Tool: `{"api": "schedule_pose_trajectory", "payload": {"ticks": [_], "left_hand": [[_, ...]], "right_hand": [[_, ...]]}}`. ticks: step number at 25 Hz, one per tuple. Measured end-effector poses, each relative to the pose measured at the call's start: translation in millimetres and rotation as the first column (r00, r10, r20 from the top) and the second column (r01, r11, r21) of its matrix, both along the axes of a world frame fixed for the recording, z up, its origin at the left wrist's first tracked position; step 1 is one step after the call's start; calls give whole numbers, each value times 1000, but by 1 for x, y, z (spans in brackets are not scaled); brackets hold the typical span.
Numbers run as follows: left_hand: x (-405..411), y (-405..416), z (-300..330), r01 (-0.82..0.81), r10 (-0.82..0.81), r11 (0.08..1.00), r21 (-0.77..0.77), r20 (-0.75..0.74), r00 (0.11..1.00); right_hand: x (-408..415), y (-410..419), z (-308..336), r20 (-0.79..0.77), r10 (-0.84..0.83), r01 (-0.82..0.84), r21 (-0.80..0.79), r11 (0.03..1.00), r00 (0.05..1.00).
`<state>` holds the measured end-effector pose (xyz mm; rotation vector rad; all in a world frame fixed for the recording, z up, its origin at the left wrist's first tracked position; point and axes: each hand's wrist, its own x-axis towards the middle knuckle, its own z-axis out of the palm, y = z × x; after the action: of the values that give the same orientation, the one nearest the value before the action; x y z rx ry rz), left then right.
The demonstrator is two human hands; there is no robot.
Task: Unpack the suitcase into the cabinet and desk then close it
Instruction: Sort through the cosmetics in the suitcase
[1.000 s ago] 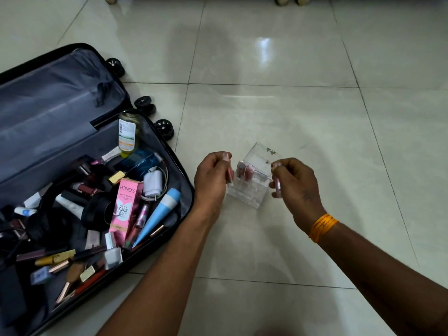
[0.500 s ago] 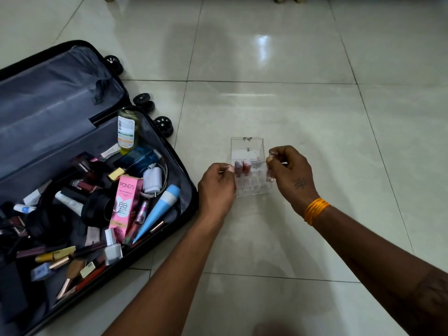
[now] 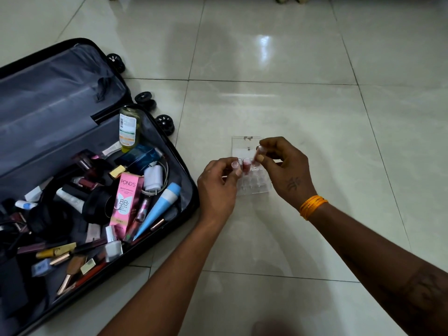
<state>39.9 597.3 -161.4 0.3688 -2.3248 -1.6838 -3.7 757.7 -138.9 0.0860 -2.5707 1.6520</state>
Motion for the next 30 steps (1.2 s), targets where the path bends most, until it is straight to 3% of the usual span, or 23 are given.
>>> {"api": "schedule_pose_trajectory", "payload": {"ticks": [6, 12, 19, 26, 28, 30], "left_hand": [[5, 2, -11, 37, -45, 977, -211, -33, 998], [12, 1, -9, 40, -29, 977, -209, 57, 998], [12, 1, -1, 6, 5, 977, -215, 49, 999], [-1, 12, 8, 80, -9, 845, -529, 135, 991], [-4, 8, 16, 27, 38, 873, -487, 122, 992], [-3, 4, 28, -108, 133, 968, -226, 99, 986]], "right_hand": [[7, 3, -19, -57, 38, -31, 121, 992, 998], [7, 1, -22, -59, 53, -42, 184, 982, 997], [11, 0, -10, -75, 28, -16, 151, 988, 997], [18, -9, 2, -74, 14, -9, 69, 998, 997], [21, -9, 4, -94, -9, 15, 67, 998, 995], [25, -6, 5, -108, -64, 71, 64, 995, 992]]}}
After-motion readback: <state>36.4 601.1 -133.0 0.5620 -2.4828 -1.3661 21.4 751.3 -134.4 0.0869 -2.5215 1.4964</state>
